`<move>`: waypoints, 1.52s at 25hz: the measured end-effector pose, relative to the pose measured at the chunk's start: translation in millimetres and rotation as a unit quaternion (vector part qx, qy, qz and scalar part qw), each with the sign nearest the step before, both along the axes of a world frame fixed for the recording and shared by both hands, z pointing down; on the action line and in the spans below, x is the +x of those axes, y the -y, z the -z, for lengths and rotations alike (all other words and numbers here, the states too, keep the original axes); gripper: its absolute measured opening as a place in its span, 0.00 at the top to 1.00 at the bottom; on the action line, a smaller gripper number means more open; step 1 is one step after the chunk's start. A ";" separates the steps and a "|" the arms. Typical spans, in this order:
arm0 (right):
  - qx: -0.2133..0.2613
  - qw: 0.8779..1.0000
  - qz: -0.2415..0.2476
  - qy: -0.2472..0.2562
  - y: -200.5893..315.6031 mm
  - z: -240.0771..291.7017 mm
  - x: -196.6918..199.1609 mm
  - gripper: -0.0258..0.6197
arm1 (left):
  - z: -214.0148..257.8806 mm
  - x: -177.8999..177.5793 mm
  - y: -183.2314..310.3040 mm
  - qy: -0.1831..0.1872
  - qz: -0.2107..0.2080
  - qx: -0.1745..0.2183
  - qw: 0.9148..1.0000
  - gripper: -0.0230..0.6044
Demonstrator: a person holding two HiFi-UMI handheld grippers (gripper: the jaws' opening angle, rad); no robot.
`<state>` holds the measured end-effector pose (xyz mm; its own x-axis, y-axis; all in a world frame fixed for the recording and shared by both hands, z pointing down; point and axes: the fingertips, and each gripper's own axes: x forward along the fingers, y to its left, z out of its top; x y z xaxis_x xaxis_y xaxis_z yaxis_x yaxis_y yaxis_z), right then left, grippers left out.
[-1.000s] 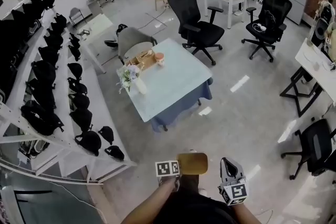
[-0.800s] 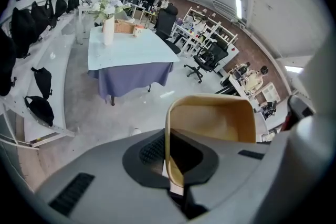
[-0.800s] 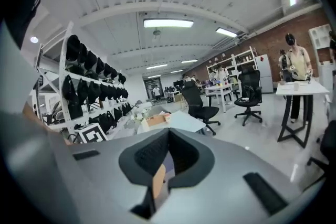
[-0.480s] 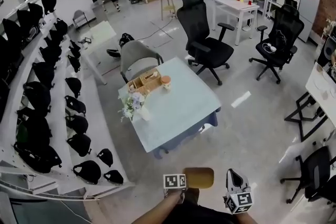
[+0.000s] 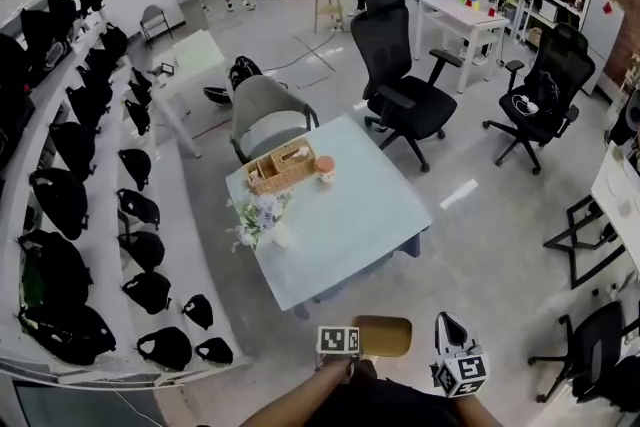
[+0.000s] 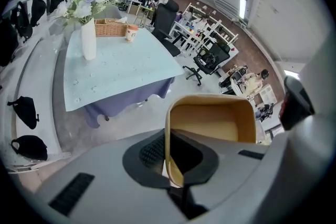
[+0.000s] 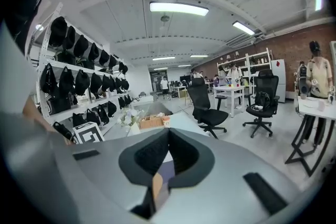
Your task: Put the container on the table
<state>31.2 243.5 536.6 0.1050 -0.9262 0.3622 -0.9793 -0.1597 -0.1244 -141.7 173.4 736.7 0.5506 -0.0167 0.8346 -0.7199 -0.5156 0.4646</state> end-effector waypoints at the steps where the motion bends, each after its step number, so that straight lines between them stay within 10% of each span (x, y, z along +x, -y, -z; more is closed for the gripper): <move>1: 0.000 1.000 0.002 -0.002 6.7 -1.2 1.6 0.96 | -1.3 1.8 6.9 0.001 -0.001 -0.001 1.000 0.95; 15: -0.013 1.000 -0.011 0.024 62.8 -9.1 32.0 0.96 | -14.8 10.2 61.7 -0.006 0.067 -0.029 0.997 0.95; 23: -0.020 0.997 0.058 0.039 119.8 -35.1 60.2 0.96 | -17.0 21.0 96.0 0.005 0.145 -0.028 0.989 0.95; 38: -0.021 0.962 0.273 0.008 278.4 -46.7 147.7 0.96 | -22.6 113.9 177.6 0.027 0.336 -0.047 0.940 0.95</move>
